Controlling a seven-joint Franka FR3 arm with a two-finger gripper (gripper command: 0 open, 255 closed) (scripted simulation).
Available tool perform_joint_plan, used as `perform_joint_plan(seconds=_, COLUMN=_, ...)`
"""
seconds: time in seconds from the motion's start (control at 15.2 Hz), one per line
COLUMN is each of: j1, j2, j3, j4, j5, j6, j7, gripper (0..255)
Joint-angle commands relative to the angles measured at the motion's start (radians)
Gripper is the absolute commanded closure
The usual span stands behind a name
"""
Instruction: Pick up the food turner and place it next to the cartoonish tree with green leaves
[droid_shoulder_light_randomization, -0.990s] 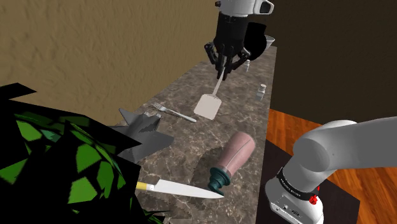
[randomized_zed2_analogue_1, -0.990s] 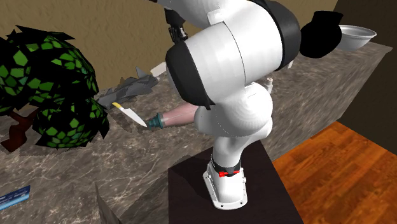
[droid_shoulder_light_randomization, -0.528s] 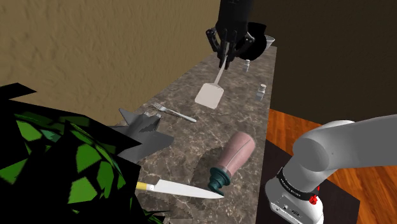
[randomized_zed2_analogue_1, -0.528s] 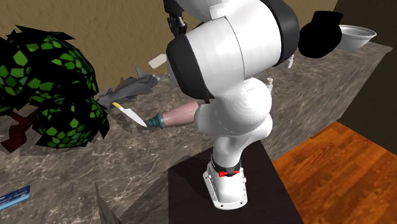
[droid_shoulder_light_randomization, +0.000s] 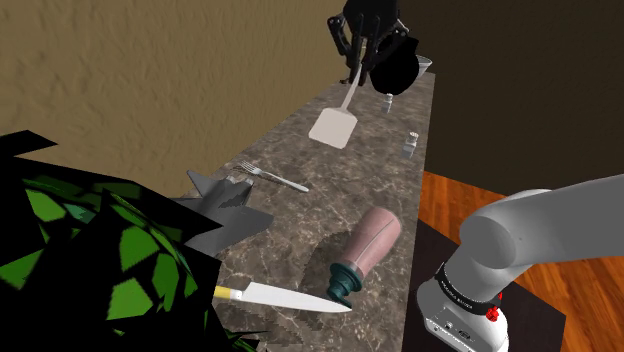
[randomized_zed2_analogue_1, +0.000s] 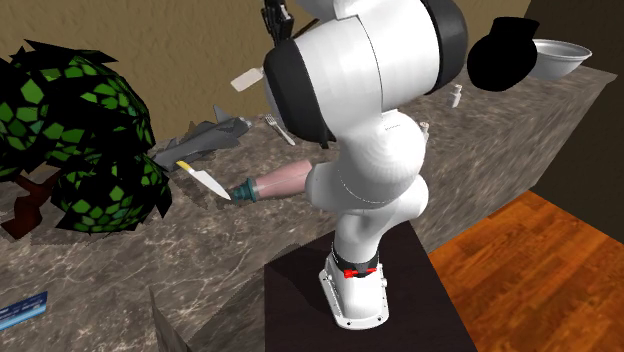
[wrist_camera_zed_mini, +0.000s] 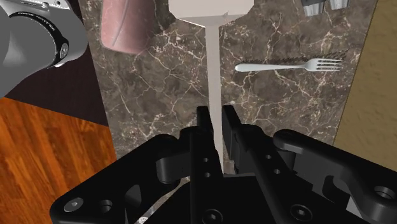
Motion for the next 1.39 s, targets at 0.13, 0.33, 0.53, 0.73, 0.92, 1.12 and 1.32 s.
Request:
perform_joint_plan(seconds=0.13, j1=-0.008, j2=0.031, j3=0.000, j4=0.080, j5=-0.010, j6=-0.051, j7=0.007, gripper=255)
perform_joint_plan(seconds=0.33, j1=-0.014, j2=0.056, j3=0.001, j4=0.143, j5=-0.017, j6=-0.089, j7=0.013, gripper=255)
perform_joint_plan(seconds=0.53, j1=-0.021, j2=0.084, j3=0.004, j4=0.208, j5=-0.025, j6=-0.128, j7=0.020, gripper=255)
perform_joint_plan(seconds=0.73, j1=-0.027, j2=0.114, j3=0.010, j4=0.278, j5=-0.033, j6=-0.168, j7=0.029, gripper=255)
perform_joint_plan(seconds=0.92, j1=-0.034, j2=0.148, j3=0.017, j4=0.351, j5=-0.042, j6=-0.209, j7=0.038, gripper=255)
perform_joint_plan(seconds=1.12, j1=-0.041, j2=0.185, j3=0.028, j4=0.430, j5=-0.052, j6=-0.253, j7=0.050, gripper=255)
perform_joint_plan(seconds=1.32, j1=-0.048, j2=0.228, j3=0.042, j4=0.516, j5=-0.065, j6=-0.299, j7=0.065, gripper=255)
